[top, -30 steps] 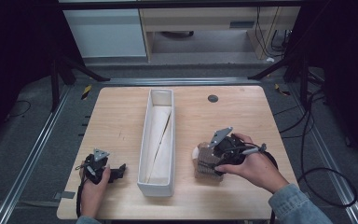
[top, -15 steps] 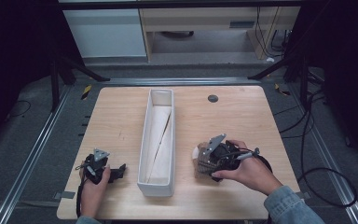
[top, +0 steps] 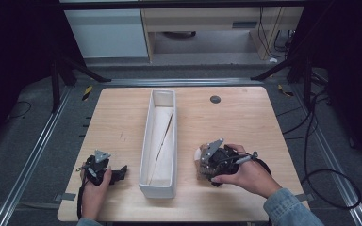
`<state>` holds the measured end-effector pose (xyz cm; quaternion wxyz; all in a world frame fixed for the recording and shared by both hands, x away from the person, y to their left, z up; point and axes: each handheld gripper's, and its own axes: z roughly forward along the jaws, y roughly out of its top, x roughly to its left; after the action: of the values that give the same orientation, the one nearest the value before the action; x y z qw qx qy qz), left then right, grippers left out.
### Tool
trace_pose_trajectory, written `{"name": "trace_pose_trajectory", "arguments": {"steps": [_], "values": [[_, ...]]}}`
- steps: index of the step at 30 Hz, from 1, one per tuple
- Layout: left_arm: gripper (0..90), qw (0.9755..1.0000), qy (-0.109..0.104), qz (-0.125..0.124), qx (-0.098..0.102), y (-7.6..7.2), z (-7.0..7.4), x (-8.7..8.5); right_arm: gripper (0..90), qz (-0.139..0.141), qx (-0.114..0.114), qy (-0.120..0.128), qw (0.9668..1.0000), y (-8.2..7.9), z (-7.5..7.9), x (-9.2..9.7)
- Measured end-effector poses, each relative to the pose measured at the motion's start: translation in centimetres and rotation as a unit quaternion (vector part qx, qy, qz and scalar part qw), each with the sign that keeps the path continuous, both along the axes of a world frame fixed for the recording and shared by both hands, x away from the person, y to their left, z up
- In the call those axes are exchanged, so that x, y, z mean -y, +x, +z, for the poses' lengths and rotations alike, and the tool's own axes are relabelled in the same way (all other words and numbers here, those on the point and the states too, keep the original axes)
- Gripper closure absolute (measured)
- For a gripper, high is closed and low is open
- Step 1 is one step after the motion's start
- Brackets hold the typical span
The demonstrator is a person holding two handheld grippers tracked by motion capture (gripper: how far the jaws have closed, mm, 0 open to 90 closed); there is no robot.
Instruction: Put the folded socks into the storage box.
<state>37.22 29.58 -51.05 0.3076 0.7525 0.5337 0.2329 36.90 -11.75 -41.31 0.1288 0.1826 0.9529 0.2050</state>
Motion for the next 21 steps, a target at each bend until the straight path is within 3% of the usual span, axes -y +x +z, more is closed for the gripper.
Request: {"name": "trace_pose_trajectory", "arguments": {"steps": [9, 14, 21], "values": [[0.0, 1.0000, 0.000, 0.000, 0.000, 0.0, 0.0, 0.0, 19.4, 0.005, -0.001, -0.005, 1.0000, 0.1, -0.5, 0.0], [0.0, 1.0000, 0.000, 0.000, 0.000, 0.0, 0.0, 0.0, 13.8, 0.001, 0.006, -0.006, 1.0000, 0.3, -1.0, -0.3], [0.0, 1.0000, 0.000, 0.000, 0.000, 0.0, 0.0, 0.0, 14.7, 0.017, -0.001, -0.004, 0.9999, 0.4, -1.7, -0.5]]}}
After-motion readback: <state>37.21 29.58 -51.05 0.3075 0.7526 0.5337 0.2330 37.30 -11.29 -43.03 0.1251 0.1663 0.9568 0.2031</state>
